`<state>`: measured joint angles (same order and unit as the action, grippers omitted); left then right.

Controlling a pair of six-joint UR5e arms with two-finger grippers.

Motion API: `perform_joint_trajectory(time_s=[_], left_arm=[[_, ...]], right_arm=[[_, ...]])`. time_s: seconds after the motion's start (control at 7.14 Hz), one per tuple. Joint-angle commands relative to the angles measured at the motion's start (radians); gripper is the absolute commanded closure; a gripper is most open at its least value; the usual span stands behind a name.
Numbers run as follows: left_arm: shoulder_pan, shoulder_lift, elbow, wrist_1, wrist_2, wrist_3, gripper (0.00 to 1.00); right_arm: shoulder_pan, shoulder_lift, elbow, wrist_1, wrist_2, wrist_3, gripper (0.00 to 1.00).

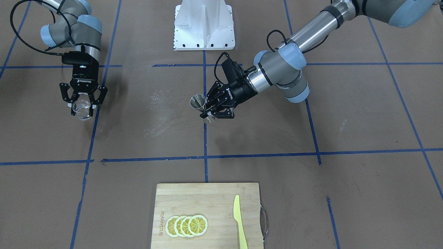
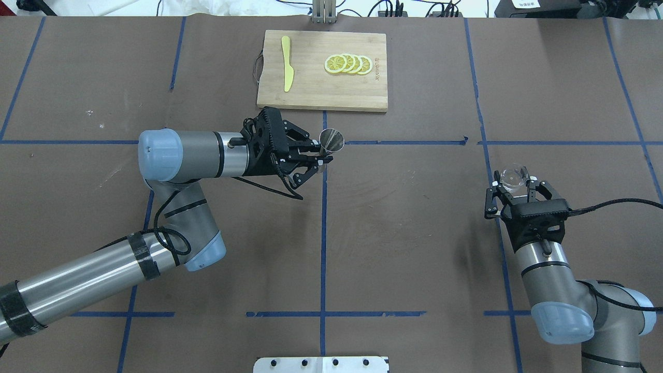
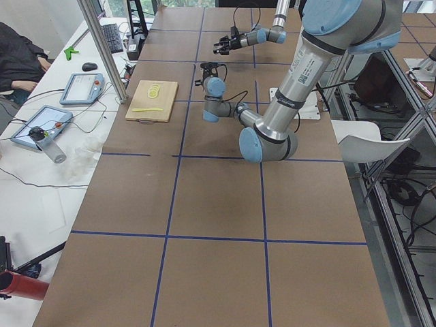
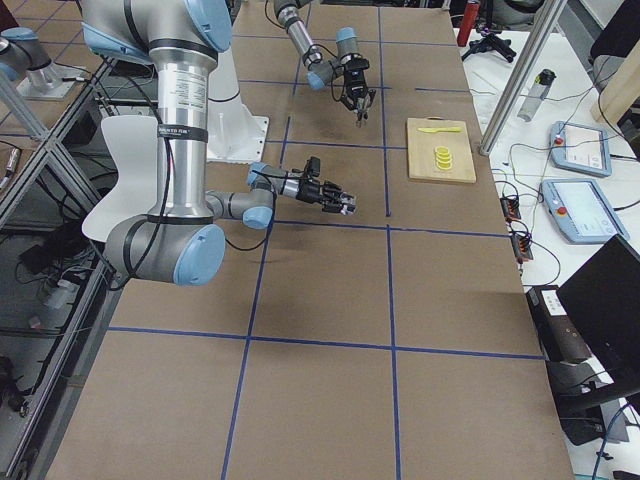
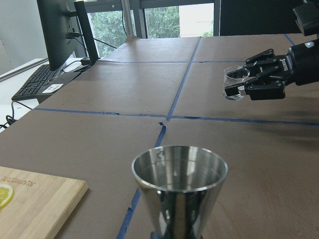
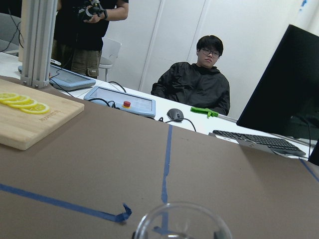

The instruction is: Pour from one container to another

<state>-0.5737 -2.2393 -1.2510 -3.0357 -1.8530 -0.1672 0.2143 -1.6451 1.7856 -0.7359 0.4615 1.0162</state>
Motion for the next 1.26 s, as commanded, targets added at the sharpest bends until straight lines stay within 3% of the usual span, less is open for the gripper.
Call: perform_joint_trajectory(time_s=[0.0, 0.14, 0.28, 0.56, 0.7, 0.98, 1.12], left_arm=[[0.000, 0.001, -0.001, 0.000, 0.000, 0.000, 1.00], [0.000, 0.000, -0.001, 0.000, 0.000, 0.000, 1.00], [0.000, 0.001, -0.001, 0.000, 0.000, 0.002, 1.00], [0.000, 0.001, -0.001, 0.000, 0.002, 0.005, 1.00], [0.000, 0.001, -0.001, 0.000, 0.002, 0.008, 1.00], [0.000, 0.003, 0.001, 0.000, 0.002, 0.008, 1.00], [0.000, 0.003, 0.001, 0.000, 0.002, 0.008, 1.00]], right_arm=[[0.022, 0.048, 0.050, -0.002, 0.012, -0.263, 1.00], [0.036, 0.126, 0.060, -0.005, 0.025, -0.293, 1.00], [0.077, 0.215, 0.061, -0.016, 0.098, -0.291, 1.00], [0.123, 0.357, 0.063, -0.217, 0.105, -0.285, 1.00], [0.132, 0.417, 0.063, -0.258, 0.105, -0.278, 1.00], [0.137, 0.451, 0.064, -0.273, 0.115, -0.050, 1.00], [0.151, 0.511, 0.066, -0.444, 0.118, -0.048, 1.00]])
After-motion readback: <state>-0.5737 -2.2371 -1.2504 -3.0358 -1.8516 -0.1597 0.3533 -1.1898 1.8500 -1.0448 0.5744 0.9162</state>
